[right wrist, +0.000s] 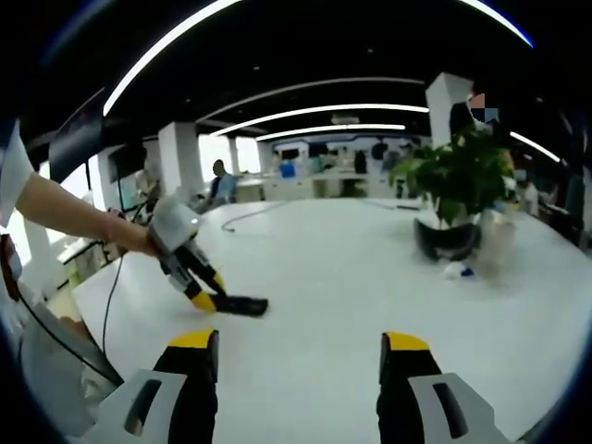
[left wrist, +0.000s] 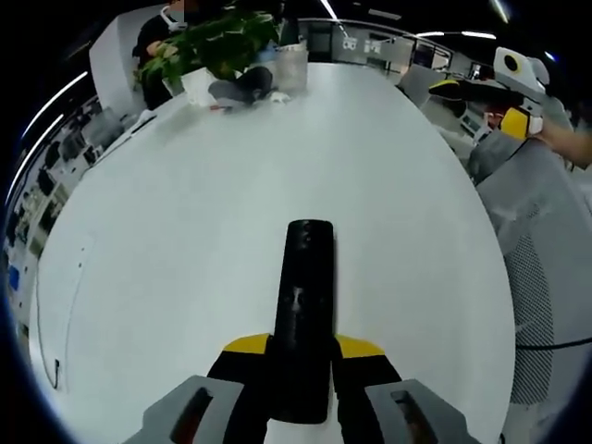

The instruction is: Press the specified remote control buttons in sequence, fully releasing each button before pressing the next.

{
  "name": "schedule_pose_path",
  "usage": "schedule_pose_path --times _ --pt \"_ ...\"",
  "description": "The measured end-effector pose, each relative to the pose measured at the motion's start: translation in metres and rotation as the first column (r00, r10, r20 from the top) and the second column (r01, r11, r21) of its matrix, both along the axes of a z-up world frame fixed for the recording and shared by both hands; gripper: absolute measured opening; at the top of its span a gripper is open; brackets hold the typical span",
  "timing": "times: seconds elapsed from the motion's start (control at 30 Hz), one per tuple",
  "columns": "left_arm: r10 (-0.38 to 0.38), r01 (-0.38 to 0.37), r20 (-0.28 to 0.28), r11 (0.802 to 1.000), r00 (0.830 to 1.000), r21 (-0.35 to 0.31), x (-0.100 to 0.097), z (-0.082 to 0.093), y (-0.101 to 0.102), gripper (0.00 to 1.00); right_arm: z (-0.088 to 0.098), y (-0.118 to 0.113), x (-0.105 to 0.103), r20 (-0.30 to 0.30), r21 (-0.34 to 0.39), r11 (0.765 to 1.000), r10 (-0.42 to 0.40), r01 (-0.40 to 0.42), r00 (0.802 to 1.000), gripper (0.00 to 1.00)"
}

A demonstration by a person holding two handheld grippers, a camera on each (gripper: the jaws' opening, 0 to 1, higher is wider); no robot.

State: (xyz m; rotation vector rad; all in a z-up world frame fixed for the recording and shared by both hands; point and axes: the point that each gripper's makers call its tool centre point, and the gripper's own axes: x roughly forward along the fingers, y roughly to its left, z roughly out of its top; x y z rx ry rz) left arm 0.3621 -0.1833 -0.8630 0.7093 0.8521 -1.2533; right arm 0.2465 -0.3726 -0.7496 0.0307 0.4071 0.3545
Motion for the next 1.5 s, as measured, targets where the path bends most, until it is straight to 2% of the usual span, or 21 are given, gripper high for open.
schedule_pose_path --times 1.5 --pt "-0.040 0.040 -0.004 0.998 0.999 0.052 -0.025 -0.001 0.004 0.24 -0.001 0.002 -0.001 -0.004 -0.010 1.000 0.011 -0.011 1.000 0.69"
